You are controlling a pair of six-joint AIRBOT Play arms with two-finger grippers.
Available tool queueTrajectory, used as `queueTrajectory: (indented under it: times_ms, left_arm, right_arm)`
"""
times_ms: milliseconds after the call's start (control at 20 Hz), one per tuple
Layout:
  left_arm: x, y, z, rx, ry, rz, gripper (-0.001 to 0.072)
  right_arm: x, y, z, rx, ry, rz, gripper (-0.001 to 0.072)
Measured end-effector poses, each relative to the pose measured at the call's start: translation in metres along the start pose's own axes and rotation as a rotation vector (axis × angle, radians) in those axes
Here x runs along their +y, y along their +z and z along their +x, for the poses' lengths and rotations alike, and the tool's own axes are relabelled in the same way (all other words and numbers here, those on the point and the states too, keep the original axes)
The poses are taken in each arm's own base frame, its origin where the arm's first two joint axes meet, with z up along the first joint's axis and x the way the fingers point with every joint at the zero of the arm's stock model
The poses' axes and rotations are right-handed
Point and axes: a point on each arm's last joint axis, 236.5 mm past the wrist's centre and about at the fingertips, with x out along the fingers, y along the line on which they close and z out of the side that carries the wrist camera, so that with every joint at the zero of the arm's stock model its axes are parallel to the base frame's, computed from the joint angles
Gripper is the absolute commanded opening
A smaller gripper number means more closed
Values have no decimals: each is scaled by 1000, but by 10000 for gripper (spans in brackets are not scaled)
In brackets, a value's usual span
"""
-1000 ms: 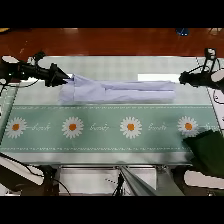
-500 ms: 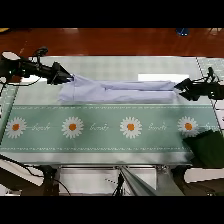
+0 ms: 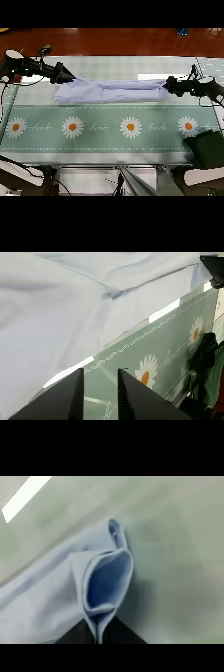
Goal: Fold the shirts.
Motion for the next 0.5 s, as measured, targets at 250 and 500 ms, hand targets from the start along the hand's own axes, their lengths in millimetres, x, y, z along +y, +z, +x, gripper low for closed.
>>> queueTrajectory:
  times_ms: [250, 500]
  left_arm:
    - [-50, -3, -4, -18, -49, 93, 20]
    - [-117, -14, 42, -7, -106, 190, 21]
  right_arm:
    - [78, 17, -77, -112, 100, -224, 33]
    - [135, 4, -168, -190, 145, -380, 33]
